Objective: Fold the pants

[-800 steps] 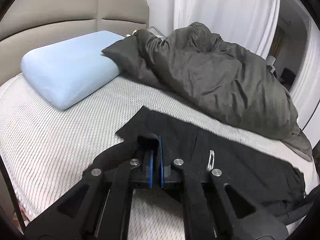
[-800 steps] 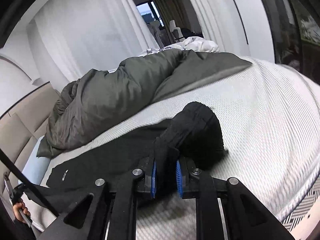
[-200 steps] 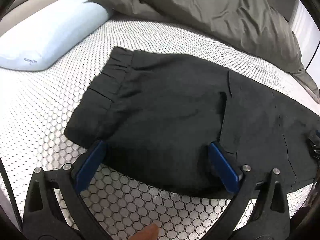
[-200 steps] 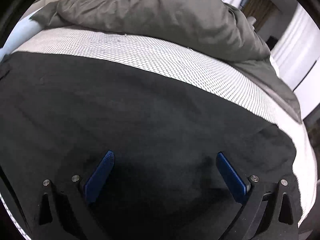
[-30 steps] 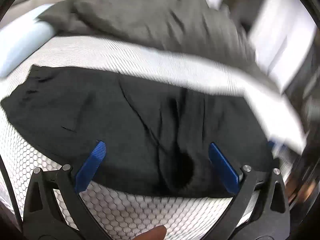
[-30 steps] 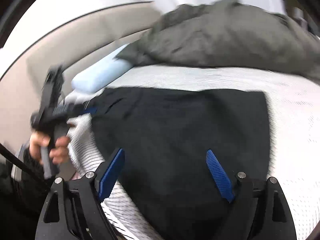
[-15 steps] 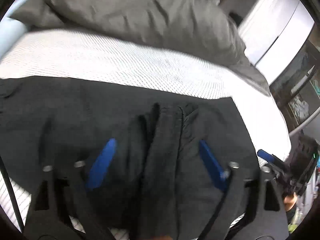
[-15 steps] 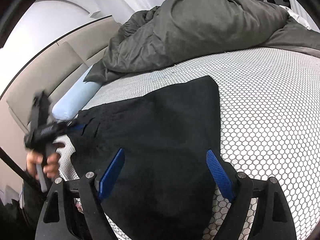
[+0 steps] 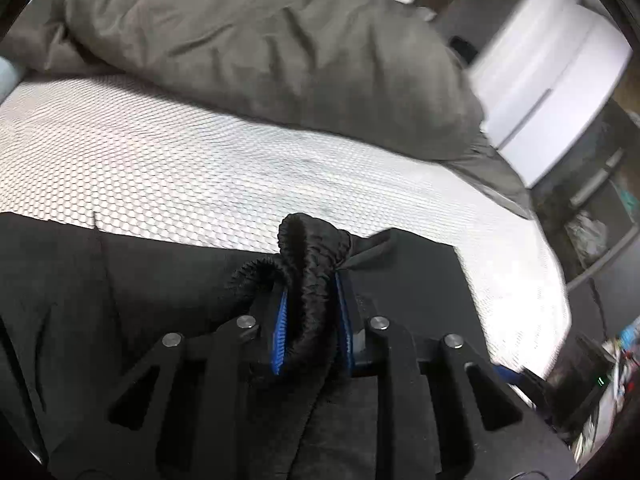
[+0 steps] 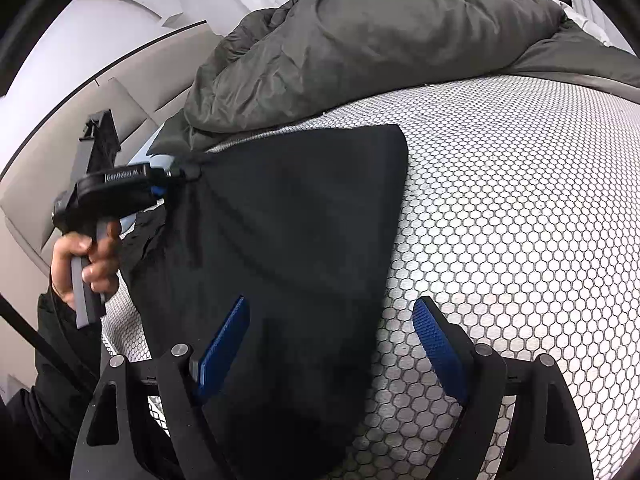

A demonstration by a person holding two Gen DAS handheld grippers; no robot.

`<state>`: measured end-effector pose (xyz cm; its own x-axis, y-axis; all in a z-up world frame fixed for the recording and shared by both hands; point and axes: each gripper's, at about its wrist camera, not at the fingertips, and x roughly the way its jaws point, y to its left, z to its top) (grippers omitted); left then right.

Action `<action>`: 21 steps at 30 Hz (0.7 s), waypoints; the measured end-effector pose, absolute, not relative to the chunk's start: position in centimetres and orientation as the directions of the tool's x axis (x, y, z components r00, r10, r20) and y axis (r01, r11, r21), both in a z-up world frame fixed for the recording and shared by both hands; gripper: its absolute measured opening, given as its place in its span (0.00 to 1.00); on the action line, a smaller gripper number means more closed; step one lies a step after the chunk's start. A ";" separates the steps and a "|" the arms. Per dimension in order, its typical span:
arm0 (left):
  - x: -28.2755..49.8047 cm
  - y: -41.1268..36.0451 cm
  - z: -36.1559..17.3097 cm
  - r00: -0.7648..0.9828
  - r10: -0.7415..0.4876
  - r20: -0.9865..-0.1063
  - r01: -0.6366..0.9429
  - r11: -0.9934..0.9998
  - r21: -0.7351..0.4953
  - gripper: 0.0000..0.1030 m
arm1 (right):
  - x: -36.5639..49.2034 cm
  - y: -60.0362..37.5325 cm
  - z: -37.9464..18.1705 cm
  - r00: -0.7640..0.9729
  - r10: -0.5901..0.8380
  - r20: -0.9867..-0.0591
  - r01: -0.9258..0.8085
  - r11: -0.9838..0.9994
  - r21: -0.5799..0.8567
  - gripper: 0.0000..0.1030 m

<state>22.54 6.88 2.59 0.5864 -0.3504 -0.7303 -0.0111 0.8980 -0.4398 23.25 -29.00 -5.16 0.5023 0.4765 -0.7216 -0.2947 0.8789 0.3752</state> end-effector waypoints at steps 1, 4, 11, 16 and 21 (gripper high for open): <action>23.3 7.0 1.4 0.555 -0.324 -0.767 -0.045 0.908 -0.416 0.22 | 23.2 -29.2 -5.2 0.501 0.478 -0.721 -0.294 0.878 0.377 0.83; 24.1 7.6 -1.3 0.475 -0.294 -0.829 -0.113 0.914 -0.389 0.37 | 23.4 -29.8 -5.6 0.498 0.468 -0.730 -0.275 0.884 0.379 0.83; 17.5 8.2 2.4 0.604 -0.183 -0.776 -0.159 0.926 -0.342 0.93 | 22.6 -31.7 -5.2 0.519 0.500 -0.693 -0.249 0.864 0.437 0.83; 12.0 3.3 2.4 0.589 -0.212 -0.780 0.063 0.974 -0.218 0.99 | 21.9 -31.4 -5.1 0.521 0.500 -0.692 -0.250 0.864 0.437 0.83; 10.8 0.9 -2.5 0.504 0.071 -0.861 0.046 0.993 0.109 1.00 | 19.3 -30.7 -4.9 0.529 0.521 -0.670 -0.276 0.852 0.445 0.83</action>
